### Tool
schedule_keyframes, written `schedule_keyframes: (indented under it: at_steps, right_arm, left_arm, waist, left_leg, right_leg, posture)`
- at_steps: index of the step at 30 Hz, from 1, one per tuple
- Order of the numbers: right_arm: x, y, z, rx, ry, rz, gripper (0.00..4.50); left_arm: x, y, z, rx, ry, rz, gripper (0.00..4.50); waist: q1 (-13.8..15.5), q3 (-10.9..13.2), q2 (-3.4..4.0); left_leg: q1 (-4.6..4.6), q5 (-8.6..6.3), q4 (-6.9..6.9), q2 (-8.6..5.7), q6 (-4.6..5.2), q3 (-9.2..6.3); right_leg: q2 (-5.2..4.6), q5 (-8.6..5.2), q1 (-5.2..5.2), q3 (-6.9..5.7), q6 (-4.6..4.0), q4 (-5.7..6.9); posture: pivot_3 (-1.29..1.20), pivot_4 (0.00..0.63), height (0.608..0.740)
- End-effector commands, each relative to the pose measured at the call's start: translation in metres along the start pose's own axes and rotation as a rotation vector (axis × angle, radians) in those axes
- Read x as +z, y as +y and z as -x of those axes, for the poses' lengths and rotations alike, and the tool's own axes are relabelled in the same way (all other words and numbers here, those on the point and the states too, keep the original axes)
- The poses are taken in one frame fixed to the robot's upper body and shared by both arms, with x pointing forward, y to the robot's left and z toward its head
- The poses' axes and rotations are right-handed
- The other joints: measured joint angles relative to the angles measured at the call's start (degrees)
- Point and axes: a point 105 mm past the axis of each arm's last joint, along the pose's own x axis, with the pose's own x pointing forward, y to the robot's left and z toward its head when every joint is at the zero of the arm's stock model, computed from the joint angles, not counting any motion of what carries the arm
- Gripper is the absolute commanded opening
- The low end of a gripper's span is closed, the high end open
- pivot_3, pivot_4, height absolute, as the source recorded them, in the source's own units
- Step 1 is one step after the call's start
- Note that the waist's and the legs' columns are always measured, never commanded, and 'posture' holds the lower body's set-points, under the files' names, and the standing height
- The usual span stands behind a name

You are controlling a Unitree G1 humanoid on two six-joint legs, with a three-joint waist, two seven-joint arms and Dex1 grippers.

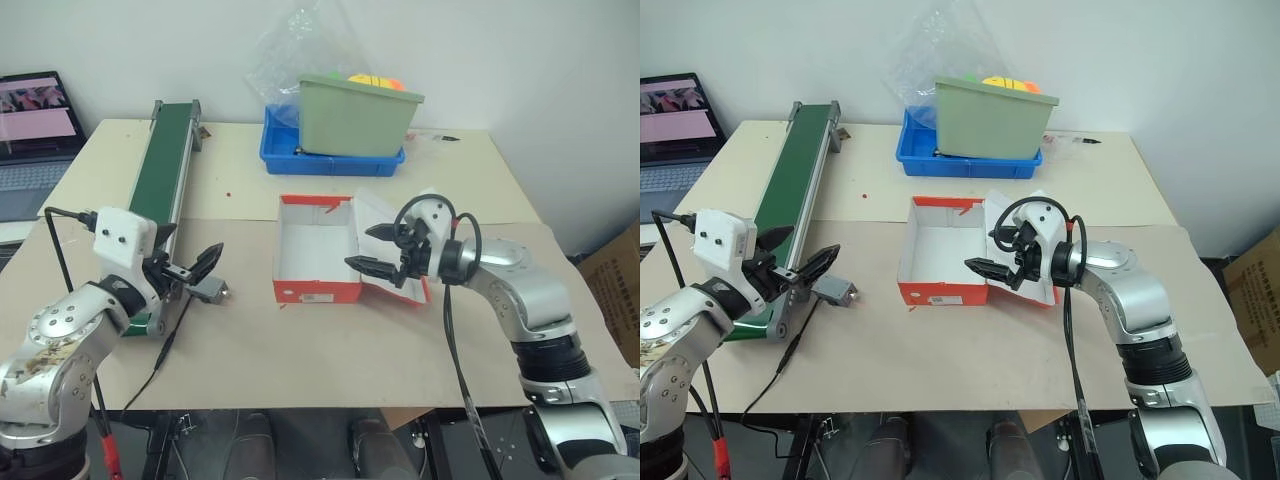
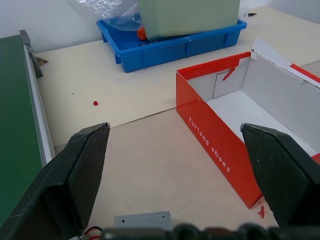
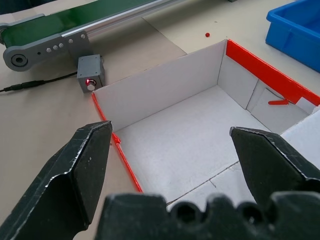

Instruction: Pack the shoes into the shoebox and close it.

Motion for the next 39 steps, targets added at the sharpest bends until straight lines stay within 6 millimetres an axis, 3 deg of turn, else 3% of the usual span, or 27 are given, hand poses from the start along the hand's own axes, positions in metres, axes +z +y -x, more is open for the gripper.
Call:
schedule_keyframes:
  at_steps: [1,18,25,29,39]
  right_arm:
    - [0.014,-0.008,0.005,-0.032,-0.047,0.056,4.44]
    - [0.030,-0.020,-0.005,-0.067,-0.116,0.098,4.44]
    - [0.035,-0.039,-0.008,-0.180,-0.147,0.130,4.44]
    - [0.036,-0.029,-0.013,-0.122,-0.157,0.110,4.44]
    - [0.037,-0.015,-0.008,-0.039,-0.182,0.025,4.44]
  left_arm:
    - [0.015,0.002,-0.002,0.021,-0.064,-0.035,4.50]
    - [0.017,0.010,-0.005,0.130,-0.110,-0.051,4.50]
    - [0.017,0.026,-0.005,0.290,-0.106,-0.113,4.50]
    - [0.022,0.012,-0.006,0.202,-0.143,-0.050,4.50]
    - [0.015,0.019,-0.006,0.264,-0.127,0.004,4.50]
  waist:
    - [0.00,0.00,0.00]
    - [-0.02,0.00,0.00]
    - [-0.01,0.00,0.00]
    - [0.03,0.00,0.00]
    - [0.03,0.00,0.00]
  left_leg:
    - [0.00,0.00,0.00,0.00,0.00,0.00]
    - [0.00,0.00,0.02,0.00,0.00,0.00]
    - [0.00,0.01,0.02,-0.01,0.00,0.00]
    - [0.00,0.00,0.00,-0.01,0.00,0.00]
    - [0.00,0.00,0.03,-0.01,0.00,-0.01]
  right_leg:
    - [0.00,0.00,0.00,0.00,0.00,0.00]
    - [0.01,0.00,0.02,0.00,0.01,0.02]
    - [0.01,0.01,0.01,0.00,0.01,0.03]
    - [0.01,0.01,0.02,0.00,0.01,0.03]
    - [0.01,0.01,0.03,0.00,0.01,0.06]
  posture:
    - [0.00,0.150,0.740]
    - [0.00,0.150,0.740]
    - [0.00,0.150,0.740]
    - [0.00,0.150,0.740]
    - [0.00,0.150,0.740]
